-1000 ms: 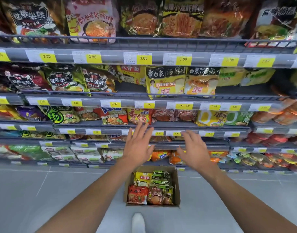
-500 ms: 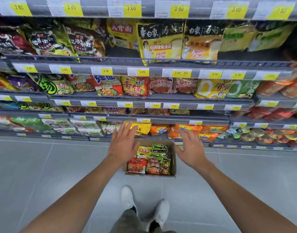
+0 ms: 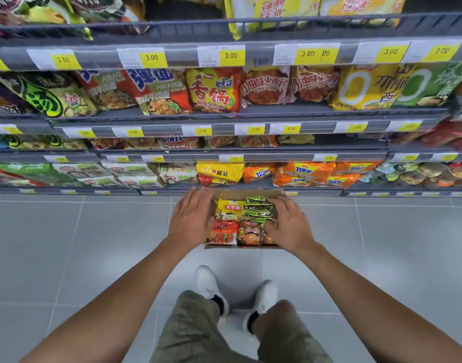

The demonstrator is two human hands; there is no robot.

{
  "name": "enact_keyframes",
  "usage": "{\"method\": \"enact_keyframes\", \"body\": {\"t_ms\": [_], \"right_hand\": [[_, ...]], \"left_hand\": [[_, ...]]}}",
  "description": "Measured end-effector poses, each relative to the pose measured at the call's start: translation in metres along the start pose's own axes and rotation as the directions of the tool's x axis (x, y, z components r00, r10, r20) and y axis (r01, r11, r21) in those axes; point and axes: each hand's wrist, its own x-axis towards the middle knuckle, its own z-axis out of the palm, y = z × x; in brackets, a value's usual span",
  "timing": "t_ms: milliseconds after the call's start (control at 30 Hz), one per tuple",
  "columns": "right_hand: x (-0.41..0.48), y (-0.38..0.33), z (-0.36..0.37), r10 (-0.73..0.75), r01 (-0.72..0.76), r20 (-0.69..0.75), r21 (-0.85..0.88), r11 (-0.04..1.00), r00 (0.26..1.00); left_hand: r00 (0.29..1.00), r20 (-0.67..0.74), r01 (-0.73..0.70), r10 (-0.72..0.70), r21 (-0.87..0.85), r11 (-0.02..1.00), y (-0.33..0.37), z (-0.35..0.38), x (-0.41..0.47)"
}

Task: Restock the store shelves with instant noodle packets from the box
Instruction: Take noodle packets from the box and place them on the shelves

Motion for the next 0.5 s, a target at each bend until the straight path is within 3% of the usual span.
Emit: {"method": "enact_keyframes", "body": {"t_ms": [500], "right_hand": [[0.112, 0.077, 0.185, 0.061, -0.061, 0.061, -0.007, 0.998, 0.996]], "left_hand": [[0.991, 0.115, -0.063, 0.063, -0.003, 0.998, -0.073, 0.214, 0.101]]}}
